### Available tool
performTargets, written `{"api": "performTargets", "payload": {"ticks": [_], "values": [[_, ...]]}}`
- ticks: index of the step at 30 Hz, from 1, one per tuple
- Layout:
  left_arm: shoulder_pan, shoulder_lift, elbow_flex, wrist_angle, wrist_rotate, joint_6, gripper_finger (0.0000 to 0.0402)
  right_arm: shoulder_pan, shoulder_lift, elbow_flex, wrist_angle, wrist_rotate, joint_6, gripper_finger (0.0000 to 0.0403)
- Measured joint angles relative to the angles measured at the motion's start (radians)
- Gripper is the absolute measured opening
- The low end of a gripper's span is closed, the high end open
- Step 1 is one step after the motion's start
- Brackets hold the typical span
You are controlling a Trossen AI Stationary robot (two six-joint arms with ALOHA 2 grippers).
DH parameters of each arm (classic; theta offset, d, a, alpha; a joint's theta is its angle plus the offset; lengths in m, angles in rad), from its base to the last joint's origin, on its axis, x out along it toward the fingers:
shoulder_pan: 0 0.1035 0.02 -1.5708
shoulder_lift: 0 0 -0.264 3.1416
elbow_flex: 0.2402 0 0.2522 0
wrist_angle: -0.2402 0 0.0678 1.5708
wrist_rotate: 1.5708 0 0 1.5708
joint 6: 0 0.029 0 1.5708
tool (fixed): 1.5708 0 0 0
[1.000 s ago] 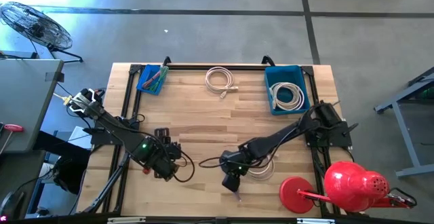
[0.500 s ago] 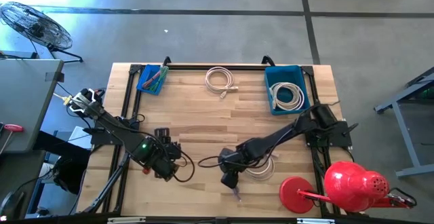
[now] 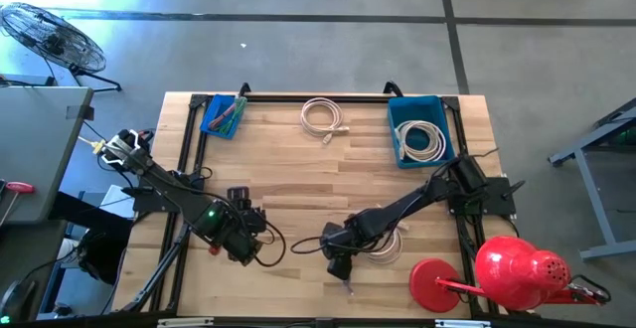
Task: Pick & Place USB Port
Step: Put the purple USB cable into the left blue bin
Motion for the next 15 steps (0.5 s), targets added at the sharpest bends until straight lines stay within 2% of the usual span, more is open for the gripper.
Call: {"api": "performTargets", "payload": {"ticks": [4,7,11,15], "values": [[0.0,0.0,0.0,0.009,-0.005,0.0,0.0227,-0.003,0.001,-0.001,-0.021,0.03,0.0,0.0227],[0.0,0.0,0.0,0.011,-0.006,0.0,0.0227,-0.002,0.003,-0.002,-0.042,0.058,0.0,0.02],[0.0,0.0,0.0,0.012,-0.007,0.0,0.0227,-0.002,0.004,-0.003,-0.061,0.073,-0.088,0.015],[0.0,0.0,0.0,0.013,-0.009,0.0,0.0227,-0.004,0.004,-0.002,-0.1,0.098,-0.154,0.0079]]}}
